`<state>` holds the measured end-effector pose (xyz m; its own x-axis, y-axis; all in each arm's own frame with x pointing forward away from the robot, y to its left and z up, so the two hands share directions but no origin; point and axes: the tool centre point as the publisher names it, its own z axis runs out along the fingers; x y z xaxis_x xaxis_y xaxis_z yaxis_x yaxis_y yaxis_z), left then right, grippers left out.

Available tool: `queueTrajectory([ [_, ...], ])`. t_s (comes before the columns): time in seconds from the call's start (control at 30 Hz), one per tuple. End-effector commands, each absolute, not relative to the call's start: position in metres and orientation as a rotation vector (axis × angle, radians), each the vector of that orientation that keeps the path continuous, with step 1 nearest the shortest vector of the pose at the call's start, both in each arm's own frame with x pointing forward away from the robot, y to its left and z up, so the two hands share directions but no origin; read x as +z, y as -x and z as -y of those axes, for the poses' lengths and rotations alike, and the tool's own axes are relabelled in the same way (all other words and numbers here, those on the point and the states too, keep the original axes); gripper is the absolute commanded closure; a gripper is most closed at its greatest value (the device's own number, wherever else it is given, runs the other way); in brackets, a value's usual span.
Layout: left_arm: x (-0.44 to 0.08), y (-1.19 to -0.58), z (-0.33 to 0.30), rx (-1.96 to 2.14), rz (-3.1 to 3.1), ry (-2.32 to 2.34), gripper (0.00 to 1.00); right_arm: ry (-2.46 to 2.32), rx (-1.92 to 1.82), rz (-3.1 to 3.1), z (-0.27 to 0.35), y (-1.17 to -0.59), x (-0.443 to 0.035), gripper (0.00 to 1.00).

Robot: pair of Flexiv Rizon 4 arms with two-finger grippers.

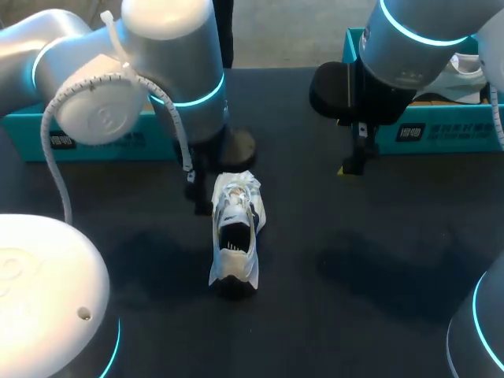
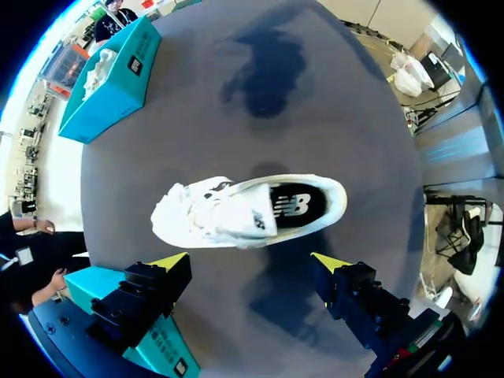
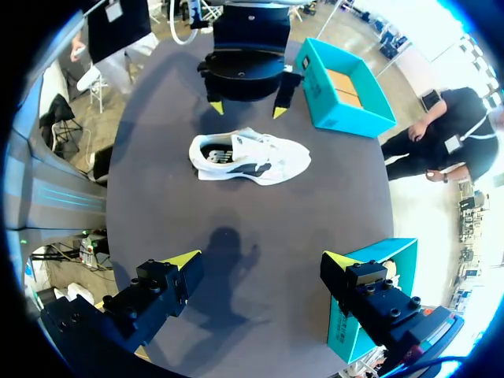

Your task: Take the shoe out of the shoebox, open the shoe tongue, remove and reinsert the insole, then place the shoe into the shoebox

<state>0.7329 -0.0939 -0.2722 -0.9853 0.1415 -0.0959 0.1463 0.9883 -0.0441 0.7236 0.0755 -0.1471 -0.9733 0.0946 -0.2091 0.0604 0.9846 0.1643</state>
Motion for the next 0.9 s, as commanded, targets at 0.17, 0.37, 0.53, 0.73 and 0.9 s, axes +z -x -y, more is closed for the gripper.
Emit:
queueTrajectory([
  [0.17,-0.285,-0.675,0.108,-0.175,-3.033,-0.218,0.0,-0.116,0.23,-2.914,-0.076,-0.725,-0.148,0.0],
  [0.37,-0.294,-0.644,0.115,-0.154,-3.044,-0.232,0.0,-0.116,0.23,-2.914,-0.076,-0.725,-0.148,0.0],
  [0.53,-0.302,-0.632,0.116,-0.159,-3.045,-0.191,0.0,-0.116,0.23,-2.914,-0.076,-0.725,-0.148,0.0],
  [0.73,-0.315,-0.632,0.12,-0.152,-3.055,-0.14,0.0,-0.116,0.23,-2.914,-0.076,-0.725,-0.148,0.0],
  [0.9,-0.326,-0.636,0.121,-0.147,-3.059,-0.114,0.0,-0.116,0.23,-2.914,-0.076,-0.725,-0.148,0.0],
])
